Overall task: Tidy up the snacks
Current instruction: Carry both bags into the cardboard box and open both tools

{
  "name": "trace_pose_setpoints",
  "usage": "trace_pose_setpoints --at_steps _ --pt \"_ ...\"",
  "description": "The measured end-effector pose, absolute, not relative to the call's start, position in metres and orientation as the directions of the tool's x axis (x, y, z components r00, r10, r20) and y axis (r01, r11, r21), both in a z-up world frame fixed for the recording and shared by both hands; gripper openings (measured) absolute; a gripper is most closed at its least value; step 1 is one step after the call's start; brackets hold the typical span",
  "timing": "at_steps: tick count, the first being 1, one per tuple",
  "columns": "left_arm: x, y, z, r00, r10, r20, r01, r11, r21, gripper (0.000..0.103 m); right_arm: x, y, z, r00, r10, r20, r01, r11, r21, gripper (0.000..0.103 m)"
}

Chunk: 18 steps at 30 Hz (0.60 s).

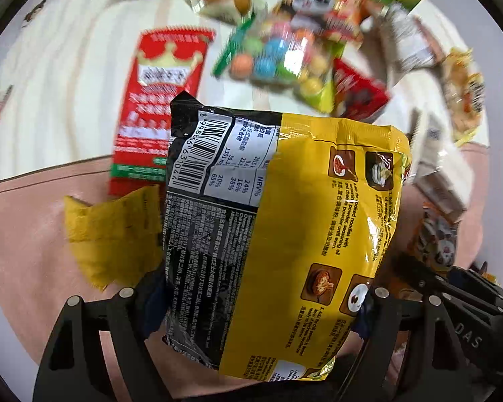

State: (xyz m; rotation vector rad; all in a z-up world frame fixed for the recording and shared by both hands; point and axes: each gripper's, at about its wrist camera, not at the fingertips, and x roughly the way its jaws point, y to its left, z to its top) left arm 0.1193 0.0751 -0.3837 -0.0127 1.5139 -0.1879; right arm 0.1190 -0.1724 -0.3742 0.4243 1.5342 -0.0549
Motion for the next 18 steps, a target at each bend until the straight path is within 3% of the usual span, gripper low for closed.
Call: trace_pose_setpoints --at_steps 8,14,18 --pt "0.139 0.098 -0.307 0.185 -0.211 -0.96 0.051 0.977 -0.205 0.083 0.16 -0.188 -0.299 0.141 0.365 -0.92 0.186 0.903 0.387 0.05" --pt "0.22 0.118 -0.239 0.288 -0.26 -0.922 0.007 0.963 -0.269 0.083 0.254 -0.187 -0.225 0.25 0.444 -0.86 0.075 0.877 0.474 0.05" --pt "0.295 0.126 -0.242 0.308 -0.256 -0.916 -0.018 0.961 -0.275 0.083 0.337 -0.19 -0.192 0.313 0.41 -0.857 0.01 0.9 0.435 0.05"
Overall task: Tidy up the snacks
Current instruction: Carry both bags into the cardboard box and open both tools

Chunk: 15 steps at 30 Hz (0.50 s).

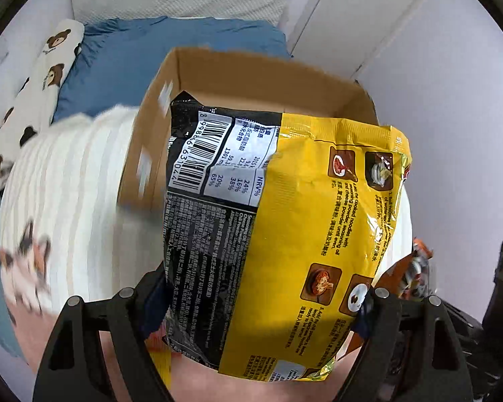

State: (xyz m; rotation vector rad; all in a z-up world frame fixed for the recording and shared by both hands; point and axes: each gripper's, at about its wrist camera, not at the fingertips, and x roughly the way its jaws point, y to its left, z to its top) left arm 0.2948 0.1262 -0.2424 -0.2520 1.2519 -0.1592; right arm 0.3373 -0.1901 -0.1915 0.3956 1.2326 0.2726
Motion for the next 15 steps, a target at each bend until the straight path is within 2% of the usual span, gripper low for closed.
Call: trace_pose_setpoints --at_steps 4,9,15 --pt "0.372 0.146 -0.259 0.278 -0.23 -0.933 -0.066 0.964 -0.257 0.084 0.417 -0.184 -0.195 0.308 0.378 -0.873 -0.005 0.918 0.396 0.05" --pt "0.467 0.147 -0.325 0.186 -0.226 -0.956 -0.104 0.963 -0.247 0.083 0.503 -0.166 -0.232 0.226 0.324 -0.919 -0.022 0.945 0.327 0.05" --pt "0.514 0.143 -0.374 0.074 -0.223 -0.972 -0.124 0.965 -0.231 0.083 0.561 -0.157 -0.278 0.145 0.261 -0.954 -0.03 0.965 0.26 0.05"
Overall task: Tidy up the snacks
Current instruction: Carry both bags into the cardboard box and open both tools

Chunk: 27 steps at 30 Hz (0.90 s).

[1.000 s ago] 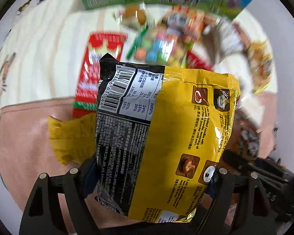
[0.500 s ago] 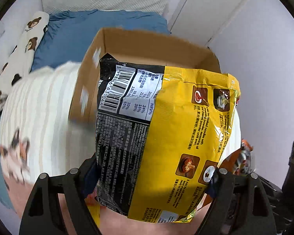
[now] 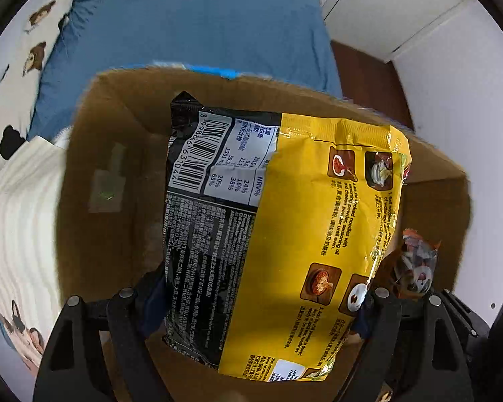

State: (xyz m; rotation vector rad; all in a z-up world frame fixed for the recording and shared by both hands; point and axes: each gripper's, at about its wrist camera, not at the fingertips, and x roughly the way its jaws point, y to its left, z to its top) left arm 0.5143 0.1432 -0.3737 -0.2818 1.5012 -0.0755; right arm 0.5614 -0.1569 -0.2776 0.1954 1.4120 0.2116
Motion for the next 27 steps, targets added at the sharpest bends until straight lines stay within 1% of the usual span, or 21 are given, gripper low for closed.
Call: trace_pose_setpoints --at_steps 2,4,5,6,7,8,9,11,12,14,21,23,27 --pt "0.523 0.148 -0.392 0.05 -0.225 -0.973 -0.116 0.966 -0.229 0.084 0.566 -0.155 -0.288 0.127 0.239 -0.963 -0.046 0.971 0.235 0.05" --pt "0.525 0.144 -0.395 0.045 -0.209 -0.977 -0.101 0.972 -0.213 0.084 0.582 -0.152 -0.306 0.099 0.233 -0.967 -0.054 0.972 0.229 0.05" --pt "0.526 0.145 -0.401 0.047 -0.203 -0.978 -0.092 0.974 -0.207 0.084 0.584 -0.149 -0.31 0.087 0.225 -0.97 -0.055 0.974 0.221 0.054" --pt "0.525 0.145 -0.403 0.051 -0.192 -0.98 -0.09 0.976 -0.196 0.085 0.588 -0.149 -0.316 0.083 0.213 -0.973 -0.055 0.976 0.209 0.065" --pt "0.525 0.145 -0.405 0.052 -0.191 -0.98 -0.089 0.977 -0.195 0.088 0.595 -0.147 -0.321 0.083 0.199 -0.977 -0.059 0.979 0.195 0.074" --pt "0.526 0.148 -0.411 0.055 -0.198 -0.979 -0.09 0.975 -0.203 0.096 0.6 -0.147 -0.325 0.08 0.183 -0.98 -0.057 0.982 0.178 0.093" --pt "0.524 0.15 -0.413 0.056 -0.204 -0.977 -0.091 0.974 -0.209 0.097 0.603 -0.148 -0.328 0.078 0.179 -0.981 -0.056 0.983 0.175 0.097" --pt "0.523 0.157 -0.42 0.062 -0.214 -0.975 -0.092 0.971 -0.219 0.097 0.607 -0.148 -0.332 0.075 0.169 -0.983 -0.063 0.984 0.164 0.097" --pt "0.521 0.15 -0.41 0.064 -0.212 -0.975 -0.092 0.972 -0.217 0.097 0.608 -0.148 -0.333 0.076 0.165 -0.983 -0.06 0.985 0.16 0.097" --pt "0.523 0.157 -0.415 0.074 -0.216 -0.974 -0.092 0.971 -0.223 0.097 0.602 -0.153 -0.332 0.075 0.163 -0.984 -0.054 0.986 0.159 0.097" --pt "0.488 0.153 -0.366 0.187 -0.179 -0.966 -0.076 0.978 -0.196 0.097 0.57 -0.158 -0.307 0.118 0.171 -0.978 -0.038 0.985 0.167 0.097" --pt "0.467 0.139 -0.338 0.226 -0.168 -0.959 -0.071 0.98 -0.188 0.097 0.561 -0.159 -0.3 0.142 0.174 -0.974 -0.031 0.985 0.171 0.097" --pt "0.433 0.145 -0.313 0.299 -0.136 -0.944 -0.056 0.986 -0.16 0.097 0.534 -0.159 -0.277 0.192 0.161 -0.968 -0.034 0.987 0.158 0.097"
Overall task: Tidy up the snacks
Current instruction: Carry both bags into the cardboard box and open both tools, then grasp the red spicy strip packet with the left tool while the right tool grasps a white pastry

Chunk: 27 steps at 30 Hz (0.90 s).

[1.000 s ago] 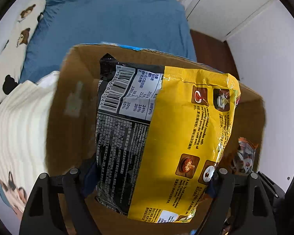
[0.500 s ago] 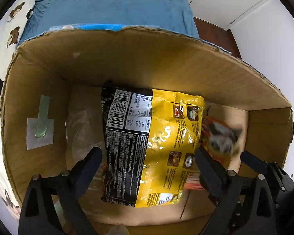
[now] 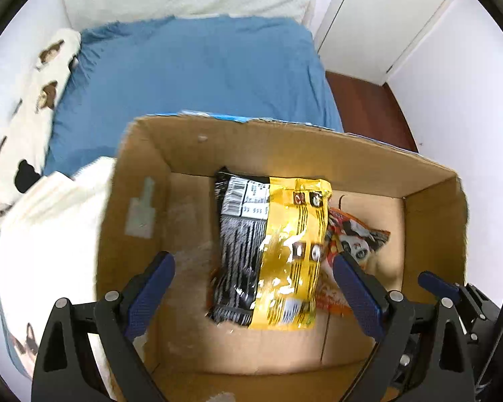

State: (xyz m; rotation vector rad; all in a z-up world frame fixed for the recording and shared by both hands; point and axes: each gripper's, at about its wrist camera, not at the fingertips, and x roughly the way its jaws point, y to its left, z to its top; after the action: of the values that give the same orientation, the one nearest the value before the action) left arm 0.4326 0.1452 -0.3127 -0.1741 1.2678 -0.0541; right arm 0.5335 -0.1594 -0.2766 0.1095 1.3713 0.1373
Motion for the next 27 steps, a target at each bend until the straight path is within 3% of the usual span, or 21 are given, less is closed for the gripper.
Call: trace_pose_setpoints --at_steps 18,23,27 --pt "0.317 0.135 -0.21 0.475 -0.093 -0.875 -0.021 0.993 -0.117 0.097 0.413 -0.16 -0.184 0.384 0.211 -0.899 -0.027 0.976 0.217 0.097" --pt "0.275 0.141 -0.209 0.488 -0.03 -0.873 -0.043 0.997 -0.058 0.097 0.373 -0.158 -0.191 0.35 0.246 -0.904 -0.031 0.967 0.251 0.097" --pt "0.23 0.144 -0.24 0.445 0.04 -0.895 -0.031 0.999 0.029 0.097 0.326 -0.163 -0.22 0.275 0.21 -0.938 -0.067 0.978 0.199 0.097"
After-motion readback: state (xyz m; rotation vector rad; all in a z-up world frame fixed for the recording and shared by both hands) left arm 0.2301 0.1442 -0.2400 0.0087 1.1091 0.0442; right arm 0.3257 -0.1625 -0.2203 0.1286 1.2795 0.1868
